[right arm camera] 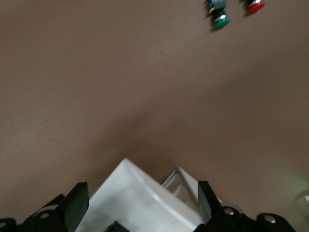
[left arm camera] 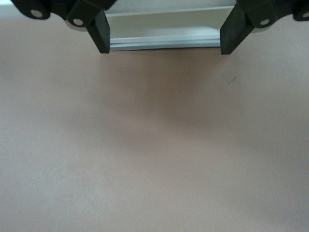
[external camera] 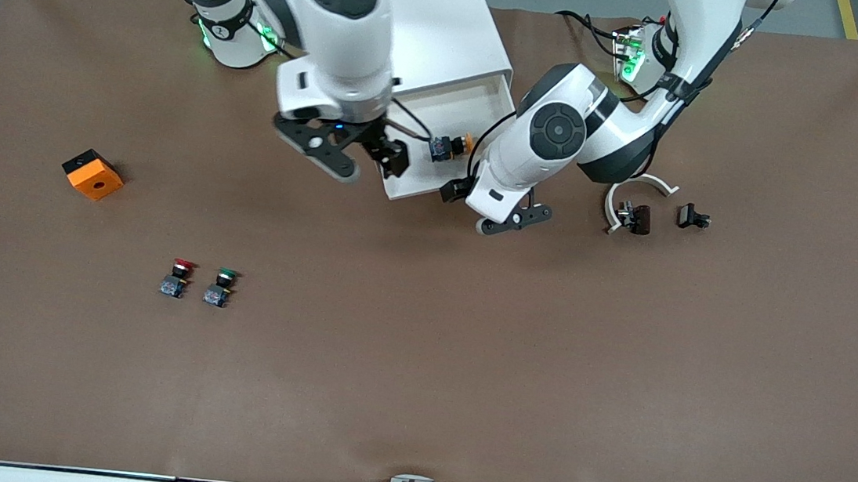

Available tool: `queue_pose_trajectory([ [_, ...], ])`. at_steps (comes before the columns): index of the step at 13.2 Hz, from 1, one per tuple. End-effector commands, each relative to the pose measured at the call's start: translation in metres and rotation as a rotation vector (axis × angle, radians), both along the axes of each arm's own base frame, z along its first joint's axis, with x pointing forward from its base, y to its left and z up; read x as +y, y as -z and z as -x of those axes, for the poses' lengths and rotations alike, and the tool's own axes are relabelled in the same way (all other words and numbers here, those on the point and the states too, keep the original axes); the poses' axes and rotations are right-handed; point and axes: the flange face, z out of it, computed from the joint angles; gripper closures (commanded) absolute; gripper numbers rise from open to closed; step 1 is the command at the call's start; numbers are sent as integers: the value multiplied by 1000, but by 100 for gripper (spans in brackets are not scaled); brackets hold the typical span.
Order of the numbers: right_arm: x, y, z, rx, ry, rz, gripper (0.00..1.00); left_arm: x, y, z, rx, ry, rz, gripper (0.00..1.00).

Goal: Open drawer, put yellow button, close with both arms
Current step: 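Open the right gripper to release the button and lift out of the drawer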

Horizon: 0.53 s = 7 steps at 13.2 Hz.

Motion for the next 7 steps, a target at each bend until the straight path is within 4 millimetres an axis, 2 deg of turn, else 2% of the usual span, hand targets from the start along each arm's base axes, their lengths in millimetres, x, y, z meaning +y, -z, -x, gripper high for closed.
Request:
queue_pose_trajectory([
  [1, -47, -14, -20, 19, -86, -6, 0, -19, 0, 15, 68, -45, 31, 0],
  [4, -107, -28, -42, 39, -160, -15, 0, -30, -2, 26, 110, -81, 50, 0],
  [7, -177, -48, -58, 56, -260, -34, 0, -41, 5, 36, 159, -124, 45, 0],
])
